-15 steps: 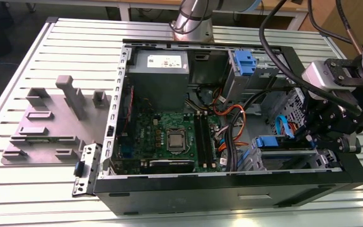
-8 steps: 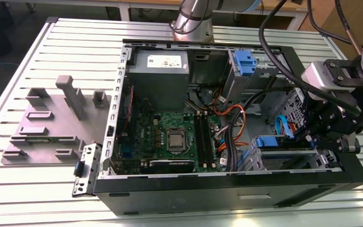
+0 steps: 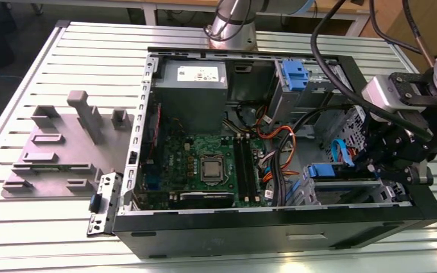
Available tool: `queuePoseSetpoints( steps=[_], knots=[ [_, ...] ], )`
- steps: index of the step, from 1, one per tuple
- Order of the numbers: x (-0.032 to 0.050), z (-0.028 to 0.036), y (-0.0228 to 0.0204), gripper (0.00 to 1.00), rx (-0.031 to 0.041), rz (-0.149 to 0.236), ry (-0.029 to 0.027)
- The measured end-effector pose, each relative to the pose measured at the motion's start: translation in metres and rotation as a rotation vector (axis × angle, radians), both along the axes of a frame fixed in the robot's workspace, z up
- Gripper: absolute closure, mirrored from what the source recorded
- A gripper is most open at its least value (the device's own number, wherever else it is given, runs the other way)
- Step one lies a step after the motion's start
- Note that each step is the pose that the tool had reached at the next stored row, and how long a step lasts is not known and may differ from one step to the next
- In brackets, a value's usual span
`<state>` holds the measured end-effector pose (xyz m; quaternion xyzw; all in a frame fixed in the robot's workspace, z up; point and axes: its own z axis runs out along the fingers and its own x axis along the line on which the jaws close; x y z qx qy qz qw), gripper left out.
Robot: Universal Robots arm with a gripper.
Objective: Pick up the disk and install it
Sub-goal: 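Insert the second disk wire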
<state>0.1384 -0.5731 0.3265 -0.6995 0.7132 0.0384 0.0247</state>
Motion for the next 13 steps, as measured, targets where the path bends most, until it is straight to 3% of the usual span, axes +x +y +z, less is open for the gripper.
queuePoseSetpoints(
  steps=[1, 4, 11, 13],
  knots=[
    [0.0000, 0.0003, 0.0000, 0.76, -0.0006, 0.000, 0.0000],
    [0.0000, 0.0020, 0.0000, 0.76, -0.0013, 0.000, 0.0000],
    [0.0000, 0.0189, 0.0001, 0.76, -0.0011, 0.000, 0.0000],
    [0.0000, 0.0205, 0.0001, 0.76, -0.0008, 0.000, 0.0000]
  ],
)
